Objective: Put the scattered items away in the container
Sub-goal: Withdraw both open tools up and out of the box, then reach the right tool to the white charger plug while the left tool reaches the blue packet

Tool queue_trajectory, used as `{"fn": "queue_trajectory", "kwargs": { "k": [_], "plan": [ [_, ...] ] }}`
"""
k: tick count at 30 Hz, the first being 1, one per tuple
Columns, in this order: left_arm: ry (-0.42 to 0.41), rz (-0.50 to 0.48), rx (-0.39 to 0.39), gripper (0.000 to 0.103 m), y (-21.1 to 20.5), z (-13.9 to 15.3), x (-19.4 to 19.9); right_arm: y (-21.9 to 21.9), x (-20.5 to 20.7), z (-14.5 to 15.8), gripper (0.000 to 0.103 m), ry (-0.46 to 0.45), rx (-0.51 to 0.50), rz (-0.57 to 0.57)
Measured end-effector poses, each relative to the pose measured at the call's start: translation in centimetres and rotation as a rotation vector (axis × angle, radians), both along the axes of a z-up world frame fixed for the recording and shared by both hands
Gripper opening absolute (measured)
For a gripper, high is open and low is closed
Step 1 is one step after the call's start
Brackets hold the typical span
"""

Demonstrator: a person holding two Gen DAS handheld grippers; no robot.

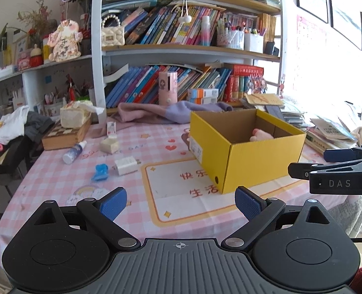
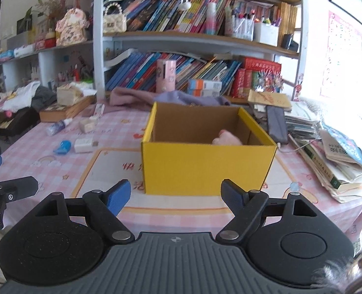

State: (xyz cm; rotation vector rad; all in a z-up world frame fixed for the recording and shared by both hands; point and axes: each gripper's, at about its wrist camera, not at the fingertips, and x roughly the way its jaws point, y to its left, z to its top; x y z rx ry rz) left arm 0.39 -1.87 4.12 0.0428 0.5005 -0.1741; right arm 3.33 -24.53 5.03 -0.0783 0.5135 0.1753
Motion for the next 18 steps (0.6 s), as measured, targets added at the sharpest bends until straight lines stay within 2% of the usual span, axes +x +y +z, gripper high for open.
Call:
{"fn": "queue_trajectory", "kwargs": {
  "k": [9, 18],
  "plan": [
    [0.080, 0.039, 0.025, 0.097, 1.4, -1.0, -0.7, 1.3, -0.5, -1.0, 0.081, 0.068, 0.020, 0.030],
    [0.080, 0.079, 0.033, 0.097, 3.3, -0.8, -2.1, 3.5, -1.1, -1.2, 0.082, 0.090, 0.023, 0.086]
  ]
}}
